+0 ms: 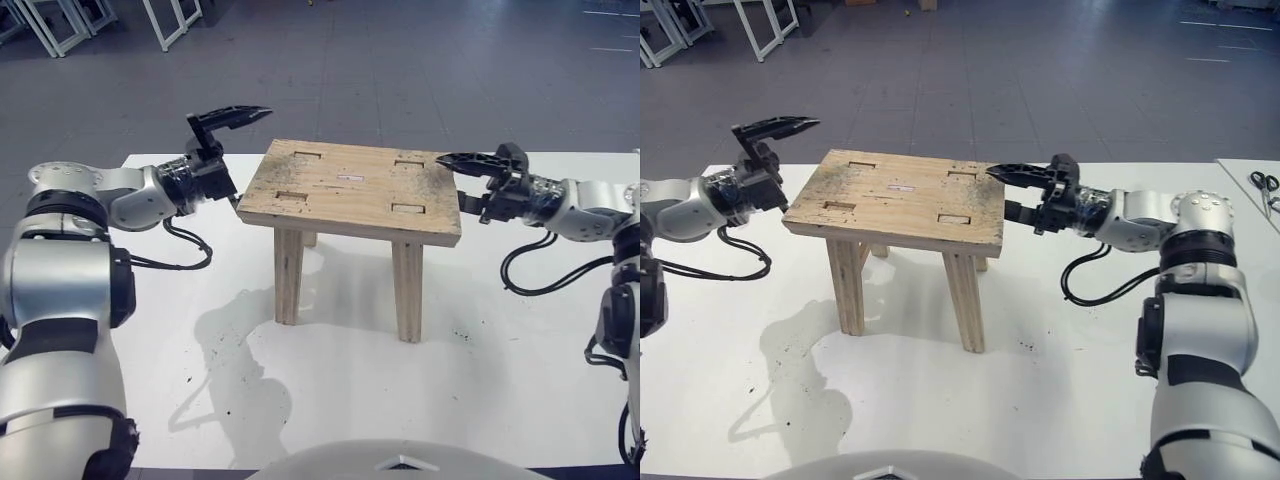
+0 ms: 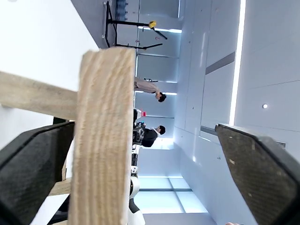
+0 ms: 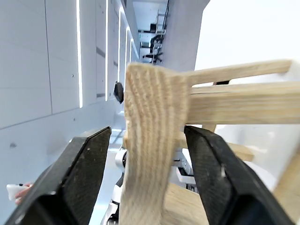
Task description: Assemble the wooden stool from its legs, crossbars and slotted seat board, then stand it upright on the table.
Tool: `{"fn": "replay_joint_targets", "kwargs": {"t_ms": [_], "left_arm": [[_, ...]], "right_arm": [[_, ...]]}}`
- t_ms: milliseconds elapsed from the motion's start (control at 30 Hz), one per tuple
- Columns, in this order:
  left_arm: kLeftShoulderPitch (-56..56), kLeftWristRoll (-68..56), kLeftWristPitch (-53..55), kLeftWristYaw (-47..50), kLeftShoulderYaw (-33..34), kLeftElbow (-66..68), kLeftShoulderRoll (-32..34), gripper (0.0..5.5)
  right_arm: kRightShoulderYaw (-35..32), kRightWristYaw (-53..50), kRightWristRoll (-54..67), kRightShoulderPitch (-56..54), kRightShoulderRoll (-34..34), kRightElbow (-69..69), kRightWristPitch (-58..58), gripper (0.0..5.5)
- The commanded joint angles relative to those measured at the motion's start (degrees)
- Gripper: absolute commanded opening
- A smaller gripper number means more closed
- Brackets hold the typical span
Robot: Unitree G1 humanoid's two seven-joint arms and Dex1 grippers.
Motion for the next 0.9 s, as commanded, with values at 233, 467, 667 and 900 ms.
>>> {"fn": "replay_joint_targets", "kwargs": {"t_ms": [233, 467, 667, 900], "left_arm": [[35.03, 13.68, -22.62, 10.9, 24.3, -55.81, 0.52, 5.5], [52.11, 47.5, -63.69, 28.56, 17.25, -84.19, -21.6, 5.5], [57.08, 62.46, -72.61, 30.47, 13.28, -81.42, -24.36, 5.5], [56.74, 74.14, -74.64, 30.4, 10.94, -81.9, -25.28, 5.5]], "right_arm": [[-17.02, -5.69, -7.17, 12.87, 2.62, -22.9, -12.97, 2.87], [-1.77, -19.17, -52.22, 38.31, 16.34, -62.24, -58.56, 2.87], [6.69, -23.14, -72.02, 40.08, 19.32, -60.04, -68.82, 3.06], [7.29, -22.01, -81.72, 39.06, 22.88, -57.72, -70.75, 3.73]]}}
